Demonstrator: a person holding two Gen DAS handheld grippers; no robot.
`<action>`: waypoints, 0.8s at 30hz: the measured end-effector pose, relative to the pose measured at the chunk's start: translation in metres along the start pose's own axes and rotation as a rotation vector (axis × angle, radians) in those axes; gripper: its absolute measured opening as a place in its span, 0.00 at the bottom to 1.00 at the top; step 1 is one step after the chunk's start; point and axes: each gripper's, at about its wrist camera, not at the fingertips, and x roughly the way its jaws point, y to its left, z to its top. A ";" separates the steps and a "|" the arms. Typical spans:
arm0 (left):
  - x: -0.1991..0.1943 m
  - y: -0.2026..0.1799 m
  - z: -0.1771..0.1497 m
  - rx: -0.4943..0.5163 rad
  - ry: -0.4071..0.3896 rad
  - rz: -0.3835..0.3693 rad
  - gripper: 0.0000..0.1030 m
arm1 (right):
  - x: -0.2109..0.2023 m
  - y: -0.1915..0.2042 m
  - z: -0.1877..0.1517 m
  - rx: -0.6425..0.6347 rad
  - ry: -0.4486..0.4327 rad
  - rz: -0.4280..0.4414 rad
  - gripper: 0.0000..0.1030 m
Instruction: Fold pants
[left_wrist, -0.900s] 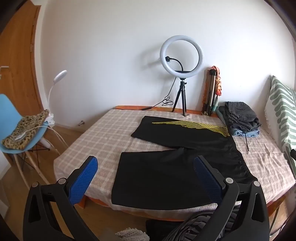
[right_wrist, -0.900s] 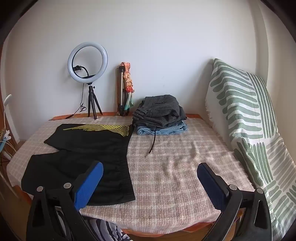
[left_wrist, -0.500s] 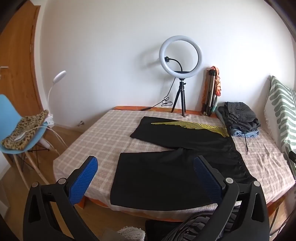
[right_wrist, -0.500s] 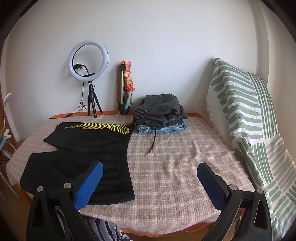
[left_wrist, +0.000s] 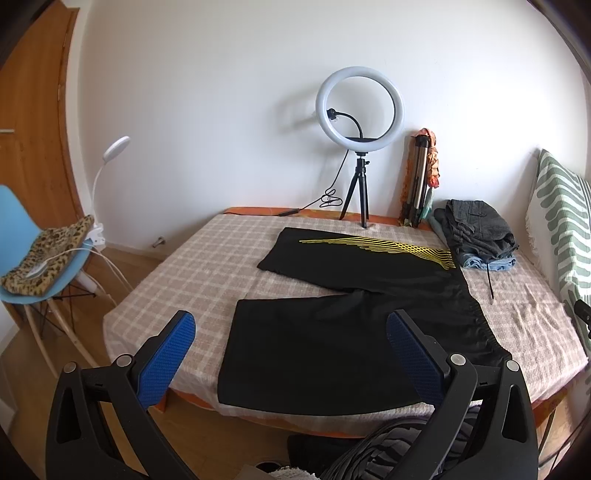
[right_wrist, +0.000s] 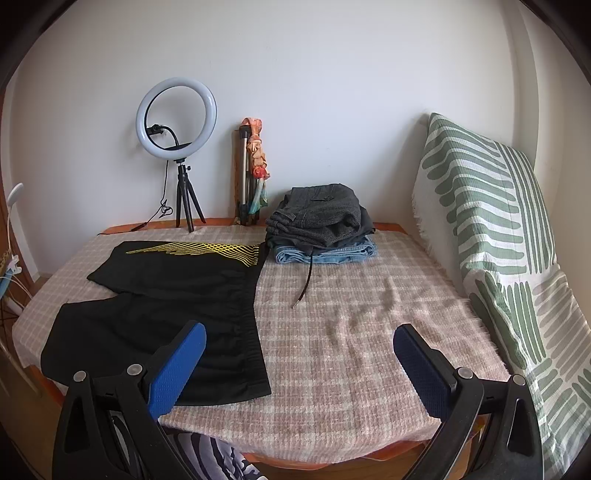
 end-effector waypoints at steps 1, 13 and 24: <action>-0.001 0.000 -0.001 0.001 -0.002 0.001 1.00 | 0.000 0.000 0.000 0.001 0.000 0.000 1.00; -0.001 -0.003 0.001 0.002 -0.003 0.000 1.00 | 0.001 0.000 -0.002 0.000 0.003 -0.001 1.00; 0.000 -0.004 0.002 0.013 -0.004 -0.002 1.00 | 0.002 0.000 -0.004 0.002 0.008 0.001 1.00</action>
